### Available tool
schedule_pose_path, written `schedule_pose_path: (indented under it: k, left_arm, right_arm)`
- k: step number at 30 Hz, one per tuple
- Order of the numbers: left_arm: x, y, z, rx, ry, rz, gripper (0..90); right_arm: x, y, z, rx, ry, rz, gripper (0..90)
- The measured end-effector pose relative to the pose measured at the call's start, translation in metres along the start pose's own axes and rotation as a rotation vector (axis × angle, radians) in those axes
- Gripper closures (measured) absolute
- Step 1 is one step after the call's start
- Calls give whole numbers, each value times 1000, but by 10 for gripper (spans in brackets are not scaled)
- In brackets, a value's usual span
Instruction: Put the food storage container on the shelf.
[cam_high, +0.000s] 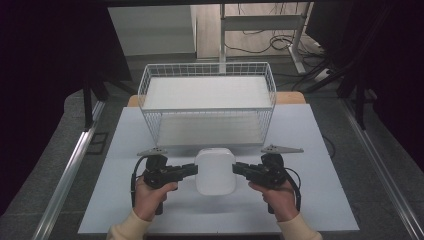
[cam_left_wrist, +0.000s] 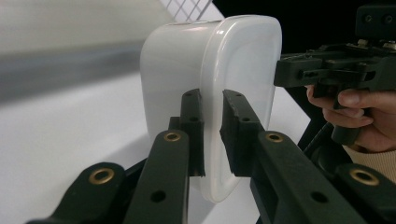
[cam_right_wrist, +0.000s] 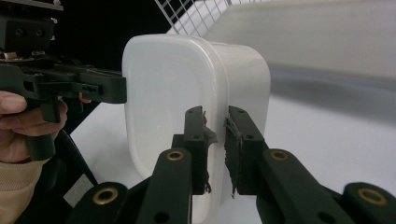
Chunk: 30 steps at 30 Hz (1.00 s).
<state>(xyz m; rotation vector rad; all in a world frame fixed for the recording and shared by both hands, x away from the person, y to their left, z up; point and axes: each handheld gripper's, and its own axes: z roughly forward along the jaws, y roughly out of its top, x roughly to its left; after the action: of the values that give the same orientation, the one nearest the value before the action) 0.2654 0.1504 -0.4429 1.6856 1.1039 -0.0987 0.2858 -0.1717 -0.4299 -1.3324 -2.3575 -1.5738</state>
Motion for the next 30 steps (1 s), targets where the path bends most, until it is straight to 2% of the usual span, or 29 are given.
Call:
schedule_pose_path:
  k: [11, 19, 30]
  left_arm:
    - [-10, 39, -19, -59, 16, 57, 797]
    - [-11, 64, -28, -91, 12, 89, 797]
    - [-16, 96, -35, -113, 18, 114, 797]
  right_arm:
    - [16, 47, -7, -52, -2, -72, 791]
    - [22, 70, -9, -76, -7, -102, 790]
    - [25, 104, -14, -101, -8, -126, 790]
